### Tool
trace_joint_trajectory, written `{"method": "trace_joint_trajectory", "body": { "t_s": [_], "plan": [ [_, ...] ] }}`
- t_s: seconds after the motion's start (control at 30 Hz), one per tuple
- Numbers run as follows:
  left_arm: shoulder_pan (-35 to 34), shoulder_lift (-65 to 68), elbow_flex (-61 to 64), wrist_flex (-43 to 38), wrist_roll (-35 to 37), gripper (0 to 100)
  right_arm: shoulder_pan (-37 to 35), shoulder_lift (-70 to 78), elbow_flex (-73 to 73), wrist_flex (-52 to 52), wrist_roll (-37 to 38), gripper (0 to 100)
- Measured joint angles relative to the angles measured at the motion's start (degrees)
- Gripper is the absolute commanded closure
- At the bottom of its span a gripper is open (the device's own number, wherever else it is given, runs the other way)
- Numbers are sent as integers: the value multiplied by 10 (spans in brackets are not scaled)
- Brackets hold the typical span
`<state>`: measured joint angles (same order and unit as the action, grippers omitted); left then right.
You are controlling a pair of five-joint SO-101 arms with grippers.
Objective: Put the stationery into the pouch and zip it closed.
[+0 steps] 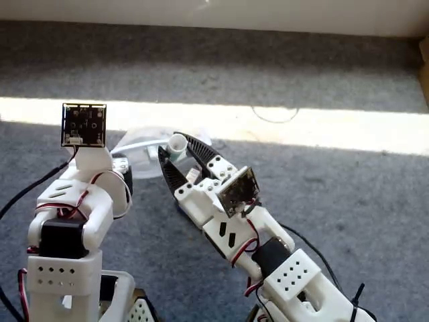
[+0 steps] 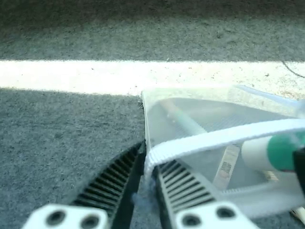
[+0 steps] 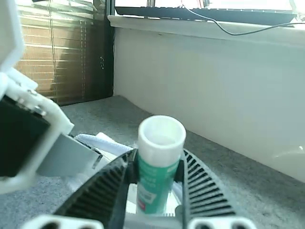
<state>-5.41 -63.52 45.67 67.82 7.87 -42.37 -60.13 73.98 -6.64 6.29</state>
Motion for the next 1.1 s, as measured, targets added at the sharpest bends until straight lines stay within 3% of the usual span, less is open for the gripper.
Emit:
{"method": "trace_joint_trajectory", "body": {
  "t_s": [0.27,0.43,0.73,1.1],
  "plan": [
    [0,0,0,0,0,989,0,4,-64,115,33,885],
    [0,0,0,0,0,989,0,1,-67,152,38,786],
    [0,4,0,0,0,989,1,6,-83,185,37,786],
    [-1,4,0,0,0,989,-12,7,-162,305,37,786]
  ]
}}
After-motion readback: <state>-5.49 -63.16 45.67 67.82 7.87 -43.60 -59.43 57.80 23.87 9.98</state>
